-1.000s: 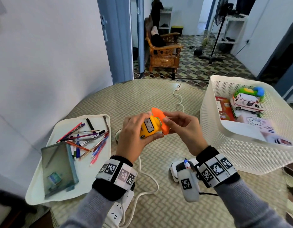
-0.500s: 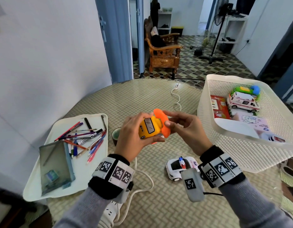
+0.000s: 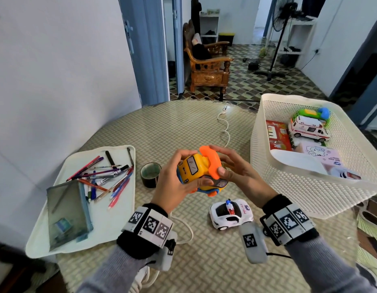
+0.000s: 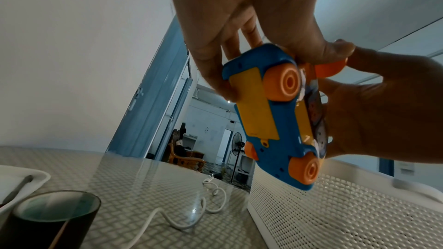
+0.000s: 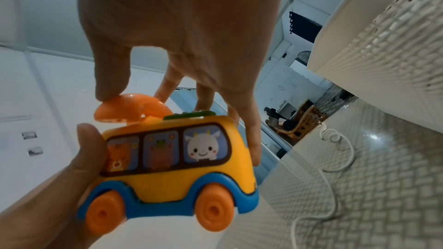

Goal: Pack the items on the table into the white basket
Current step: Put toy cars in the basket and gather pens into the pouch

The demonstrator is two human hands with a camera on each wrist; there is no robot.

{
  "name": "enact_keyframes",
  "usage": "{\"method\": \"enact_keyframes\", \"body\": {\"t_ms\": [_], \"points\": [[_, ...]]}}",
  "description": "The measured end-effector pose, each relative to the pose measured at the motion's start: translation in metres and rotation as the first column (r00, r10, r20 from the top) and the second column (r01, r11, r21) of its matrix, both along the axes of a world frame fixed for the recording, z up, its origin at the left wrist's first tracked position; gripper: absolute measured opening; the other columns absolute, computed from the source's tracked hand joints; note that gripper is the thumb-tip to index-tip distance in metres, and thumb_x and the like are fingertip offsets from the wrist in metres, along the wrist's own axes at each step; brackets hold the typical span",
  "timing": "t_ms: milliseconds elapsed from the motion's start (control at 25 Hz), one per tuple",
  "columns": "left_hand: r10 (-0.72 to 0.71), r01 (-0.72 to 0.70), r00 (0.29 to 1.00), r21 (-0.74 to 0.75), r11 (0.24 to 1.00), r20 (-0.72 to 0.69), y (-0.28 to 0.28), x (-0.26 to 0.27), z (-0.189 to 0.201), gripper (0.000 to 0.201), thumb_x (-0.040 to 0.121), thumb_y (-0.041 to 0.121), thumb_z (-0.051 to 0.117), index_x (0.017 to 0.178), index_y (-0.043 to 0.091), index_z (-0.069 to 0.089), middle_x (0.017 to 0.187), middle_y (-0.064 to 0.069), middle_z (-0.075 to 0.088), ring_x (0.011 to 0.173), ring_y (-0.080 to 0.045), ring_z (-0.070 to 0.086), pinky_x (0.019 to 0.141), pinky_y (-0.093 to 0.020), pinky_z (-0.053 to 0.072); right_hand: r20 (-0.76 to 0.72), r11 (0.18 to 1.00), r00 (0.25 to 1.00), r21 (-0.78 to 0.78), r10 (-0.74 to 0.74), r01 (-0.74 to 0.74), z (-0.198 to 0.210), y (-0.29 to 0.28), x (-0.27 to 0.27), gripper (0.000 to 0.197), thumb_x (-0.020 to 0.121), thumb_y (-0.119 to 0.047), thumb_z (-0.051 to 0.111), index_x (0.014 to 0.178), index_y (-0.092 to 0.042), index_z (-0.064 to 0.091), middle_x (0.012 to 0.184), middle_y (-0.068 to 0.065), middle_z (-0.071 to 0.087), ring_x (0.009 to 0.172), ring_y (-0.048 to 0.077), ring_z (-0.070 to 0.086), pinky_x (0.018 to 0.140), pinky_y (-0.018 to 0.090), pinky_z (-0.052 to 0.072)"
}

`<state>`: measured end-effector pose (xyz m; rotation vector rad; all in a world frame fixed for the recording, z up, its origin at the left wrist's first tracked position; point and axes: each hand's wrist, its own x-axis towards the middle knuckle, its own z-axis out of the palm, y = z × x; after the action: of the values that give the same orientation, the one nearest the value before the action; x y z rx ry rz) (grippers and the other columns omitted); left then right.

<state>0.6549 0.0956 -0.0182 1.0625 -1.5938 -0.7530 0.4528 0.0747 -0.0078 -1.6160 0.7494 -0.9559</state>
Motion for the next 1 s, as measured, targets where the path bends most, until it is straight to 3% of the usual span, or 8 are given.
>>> {"method": "enact_keyframes", "body": {"t_ms": [160,280,480,600,720,840,1000], "points": [[-0.021,0.018,0.994,0.022,1.000,0.104,-0.003,-0.001,-0.005,0.071,0.054,0.052,0.084,0.112,0.024,0.054,0.106,0.011,0.063,0.097,-0.005,0.060,0.081,-0.021,0.050,-0.046,0.999,0.998,-0.014,-0.035,0.035,-0.003,0.001,-0.006,0.053,0.087,-0.021,0.064,0.137,-0.020,0.047,0.132,0.000,0.058,0.128,0.013,0.049,0.101,0.031,0.044],[-0.029,0.020,0.989,0.063,0.998,0.147,-0.008,-0.001,-0.012,0.072,0.052,0.056,0.083,0.112,0.029,0.052,0.104,0.013,0.064,0.094,-0.003,0.061,0.080,-0.024,0.051,-0.077,0.999,0.996,-0.018,-0.053,0.051,-0.010,0.004,-0.006,0.051,0.086,-0.019,0.066,0.134,-0.019,0.050,0.130,-0.003,0.059,0.126,0.008,0.049,0.093,0.020,0.046],[0.014,-0.029,0.996,0.182,0.983,0.088,-0.005,0.008,-0.039,0.082,0.047,0.057,0.084,0.119,0.037,0.049,0.104,0.006,0.061,0.090,-0.009,0.064,0.078,-0.033,0.055,-0.203,0.964,0.943,-0.028,-0.264,0.264,-0.042,-0.014,-0.025,0.037,0.088,-0.031,0.064,0.122,-0.041,0.054,0.123,-0.012,0.061,0.120,0.000,0.052,0.104,0.034,0.041],[0.017,-0.042,0.994,0.248,0.968,0.105,-0.003,0.020,-0.062,0.082,0.052,0.056,0.081,0.125,0.047,0.046,0.112,0.004,0.059,0.100,-0.012,0.062,0.086,-0.038,0.054,-0.473,0.967,0.847,-0.046,-0.241,0.249,-0.087,-0.021,-0.043,0.047,0.082,-0.029,0.073,0.119,-0.046,0.050,0.125,-0.013,0.058,0.118,-0.003,0.051,0.105,0.040,0.039],[0.009,-0.045,0.991,0.267,0.963,0.134,-0.002,0.028,-0.081,0.078,0.061,0.058,0.076,0.130,0.048,0.043,0.125,0.011,0.056,0.112,-0.011,0.058,0.093,-0.043,0.050,-0.725,0.992,0.681,-0.029,-0.103,0.119,-0.130,-0.026,-0.056,0.066,0.075,-0.035,0.079,0.132,-0.037,0.045,0.134,-0.001,0.052,0.126,0.012,0.045,0.108,0.030,0.031],[0.026,-0.070,0.989,0.299,0.952,0.149,-0.001,0.034,-0.094,0.078,0.061,0.064,0.074,0.131,0.048,0.043,0.130,0.012,0.055,0.117,-0.012,0.056,0.096,-0.046,0.049,-0.845,0.999,0.534,-0.044,-0.045,0.014,-0.163,-0.031,-0.060,0.087,0.063,-0.049,0.079,0.139,-0.033,0.040,0.127,0.001,0.053,0.123,0.021,0.045,0.101,0.031,0.032],[0.046,-0.100,0.985,0.331,0.938,0.168,0.000,0.036,-0.106,0.079,0.060,0.064,0.075,0.131,0.048,0.043,0.126,0.010,0.057,0.114,-0.014,0.057,0.094,-0.046,0.050,-0.901,0.993,0.424,-0.114,-0.089,-0.034,-0.180,-0.035,-0.056,0.088,0.064,-0.052,0.076,0.139,-0.036,0.036,0.122,-0.004,0.051,0.122,0.020,0.042,0.100,0.040,0.032]]}}
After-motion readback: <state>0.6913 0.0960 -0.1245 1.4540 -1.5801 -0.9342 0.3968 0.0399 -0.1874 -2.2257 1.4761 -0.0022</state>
